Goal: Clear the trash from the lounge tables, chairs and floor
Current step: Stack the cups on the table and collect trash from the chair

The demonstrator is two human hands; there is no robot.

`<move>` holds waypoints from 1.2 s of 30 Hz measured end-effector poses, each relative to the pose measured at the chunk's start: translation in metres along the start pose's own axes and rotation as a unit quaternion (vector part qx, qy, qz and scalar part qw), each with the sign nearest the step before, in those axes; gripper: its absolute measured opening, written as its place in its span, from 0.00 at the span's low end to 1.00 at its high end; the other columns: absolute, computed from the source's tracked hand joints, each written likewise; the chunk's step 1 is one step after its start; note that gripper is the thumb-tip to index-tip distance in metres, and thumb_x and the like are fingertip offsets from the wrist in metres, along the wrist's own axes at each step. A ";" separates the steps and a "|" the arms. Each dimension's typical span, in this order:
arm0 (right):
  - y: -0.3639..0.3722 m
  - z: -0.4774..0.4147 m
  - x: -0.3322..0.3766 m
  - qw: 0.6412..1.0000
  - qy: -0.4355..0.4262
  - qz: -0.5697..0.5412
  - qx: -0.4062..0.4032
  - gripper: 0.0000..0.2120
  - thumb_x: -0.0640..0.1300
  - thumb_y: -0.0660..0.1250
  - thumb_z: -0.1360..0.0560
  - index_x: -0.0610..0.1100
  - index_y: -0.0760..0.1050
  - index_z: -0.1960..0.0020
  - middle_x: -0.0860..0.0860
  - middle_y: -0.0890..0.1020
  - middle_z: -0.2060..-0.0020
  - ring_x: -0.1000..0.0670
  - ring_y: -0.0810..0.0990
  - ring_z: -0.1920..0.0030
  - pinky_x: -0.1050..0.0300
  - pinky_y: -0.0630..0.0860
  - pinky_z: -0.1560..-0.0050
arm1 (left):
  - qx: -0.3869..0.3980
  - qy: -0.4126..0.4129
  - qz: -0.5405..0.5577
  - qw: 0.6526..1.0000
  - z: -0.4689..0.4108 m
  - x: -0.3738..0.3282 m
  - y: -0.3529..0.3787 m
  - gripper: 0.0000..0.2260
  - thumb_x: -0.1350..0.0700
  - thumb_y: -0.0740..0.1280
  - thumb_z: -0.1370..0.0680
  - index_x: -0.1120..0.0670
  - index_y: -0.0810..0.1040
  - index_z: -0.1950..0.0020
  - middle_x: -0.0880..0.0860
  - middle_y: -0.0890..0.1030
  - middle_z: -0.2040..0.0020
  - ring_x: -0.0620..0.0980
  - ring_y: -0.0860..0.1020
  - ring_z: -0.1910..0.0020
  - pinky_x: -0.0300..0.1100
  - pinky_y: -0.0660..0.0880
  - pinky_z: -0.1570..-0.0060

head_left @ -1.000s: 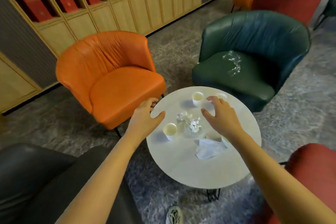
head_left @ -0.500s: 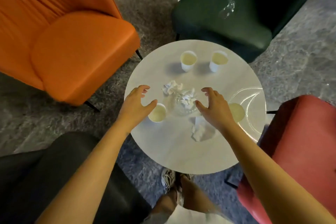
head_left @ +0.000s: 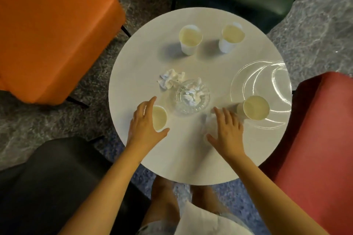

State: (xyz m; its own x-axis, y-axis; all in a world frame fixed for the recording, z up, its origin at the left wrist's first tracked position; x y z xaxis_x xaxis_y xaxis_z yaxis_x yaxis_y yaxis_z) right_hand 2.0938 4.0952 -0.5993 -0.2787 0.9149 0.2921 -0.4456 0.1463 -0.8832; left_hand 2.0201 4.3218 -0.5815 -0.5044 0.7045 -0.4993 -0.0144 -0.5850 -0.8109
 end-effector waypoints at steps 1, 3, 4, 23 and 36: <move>0.005 0.000 0.000 1.000 0.014 -0.007 -0.002 0.40 0.52 0.72 0.31 0.46 0.56 0.26 0.42 0.61 0.28 0.39 0.60 0.29 0.45 0.60 0.34 | -0.009 0.000 0.024 1.000 0.000 0.002 0.003 0.43 0.51 0.77 0.34 0.48 0.56 0.25 0.54 0.63 0.30 0.56 0.67 0.34 0.53 0.70 0.41; 0.015 -0.001 -0.001 0.998 0.038 -0.047 -0.019 0.39 0.48 0.72 0.31 0.45 0.57 0.26 0.41 0.63 0.29 0.39 0.61 0.29 0.45 0.61 0.35 | -0.038 0.007 0.058 0.998 0.001 0.006 0.010 0.41 0.55 0.77 0.34 0.49 0.59 0.26 0.54 0.67 0.32 0.54 0.69 0.36 0.50 0.72 0.44; 0.019 -0.001 -0.001 0.995 0.048 -0.080 -0.036 0.37 0.45 0.73 0.31 0.43 0.59 0.27 0.40 0.65 0.31 0.38 0.62 0.31 0.45 0.62 0.36 | -0.051 0.012 0.072 0.996 0.002 0.007 0.012 0.40 0.56 0.78 0.34 0.51 0.61 0.27 0.54 0.68 0.33 0.54 0.70 0.37 0.48 0.72 0.45; -0.018 0.000 0.095 0.889 -0.068 -0.339 -0.301 0.06 0.30 0.71 0.32 0.36 0.77 0.58 0.49 0.77 0.59 0.55 0.76 0.59 0.63 0.76 0.59 | -0.036 0.179 0.105 0.978 -0.025 0.011 0.009 0.34 0.61 0.80 0.42 0.56 0.71 0.38 0.57 0.72 0.42 0.46 0.71 0.48 0.26 0.66 0.50; -0.013 -0.008 0.139 0.990 -0.139 -0.029 -0.015 0.27 0.54 0.40 0.22 0.50 0.78 0.55 0.57 0.81 0.52 0.52 0.69 0.40 0.52 0.54 0.43 | -0.007 0.185 0.164 0.969 -0.026 0.006 -0.008 0.41 0.60 0.75 0.34 0.43 0.56 0.29 0.44 0.68 0.43 0.32 0.65 0.47 0.18 0.62 0.48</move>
State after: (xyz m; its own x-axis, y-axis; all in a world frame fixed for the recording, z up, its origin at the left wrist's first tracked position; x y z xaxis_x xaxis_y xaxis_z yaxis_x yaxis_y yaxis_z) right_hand 2.0671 4.2230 -0.5504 -0.4794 0.7662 0.4279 -0.4425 0.2100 -0.8718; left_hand 2.0395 4.3412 -0.5862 -0.1352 0.5791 -0.8040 0.1079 -0.7980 -0.5930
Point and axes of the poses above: each hand's wrist, its own z-axis away from the middle knuckle, its own y-axis out of the palm, x = y × z, the point moved 2 cm from there along -z, towards the middle knuckle
